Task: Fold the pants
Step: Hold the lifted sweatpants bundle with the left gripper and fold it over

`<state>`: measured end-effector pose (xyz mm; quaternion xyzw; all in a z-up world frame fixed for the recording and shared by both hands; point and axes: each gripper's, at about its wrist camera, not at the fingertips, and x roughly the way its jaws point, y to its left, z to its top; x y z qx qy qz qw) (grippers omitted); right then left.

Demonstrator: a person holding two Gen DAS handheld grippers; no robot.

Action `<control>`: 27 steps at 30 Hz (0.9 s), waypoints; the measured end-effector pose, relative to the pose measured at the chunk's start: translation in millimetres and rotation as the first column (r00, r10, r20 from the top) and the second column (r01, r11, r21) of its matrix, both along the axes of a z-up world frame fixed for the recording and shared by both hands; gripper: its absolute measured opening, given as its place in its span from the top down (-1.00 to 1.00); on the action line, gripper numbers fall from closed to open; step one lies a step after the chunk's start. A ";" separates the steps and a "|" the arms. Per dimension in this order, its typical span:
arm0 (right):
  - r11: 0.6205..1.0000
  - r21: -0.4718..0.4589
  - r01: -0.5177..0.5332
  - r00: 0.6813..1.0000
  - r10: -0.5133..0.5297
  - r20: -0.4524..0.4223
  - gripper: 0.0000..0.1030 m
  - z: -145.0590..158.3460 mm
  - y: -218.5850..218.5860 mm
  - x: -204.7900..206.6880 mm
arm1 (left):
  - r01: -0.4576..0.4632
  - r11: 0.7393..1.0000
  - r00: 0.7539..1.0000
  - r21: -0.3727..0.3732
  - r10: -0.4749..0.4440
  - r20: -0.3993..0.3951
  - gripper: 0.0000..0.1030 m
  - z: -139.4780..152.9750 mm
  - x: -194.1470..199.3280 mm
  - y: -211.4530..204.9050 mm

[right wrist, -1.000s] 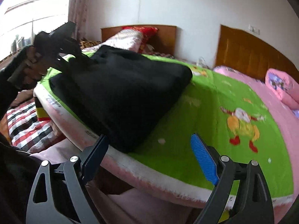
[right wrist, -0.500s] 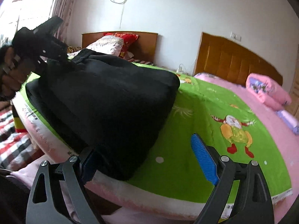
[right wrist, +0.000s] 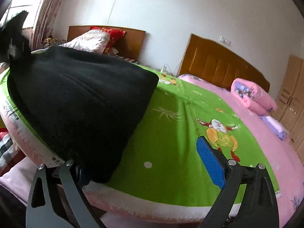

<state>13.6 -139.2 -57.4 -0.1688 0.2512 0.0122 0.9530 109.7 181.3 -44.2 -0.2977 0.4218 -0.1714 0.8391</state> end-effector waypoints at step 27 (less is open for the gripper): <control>0.961 0.192 -0.199 0.971 0.220 -0.094 -0.79 14.2 -24.4 -21.9 | -0.308 0.900 0.949 0.307 0.269 0.164 -0.76 37.4 -51.6 19.1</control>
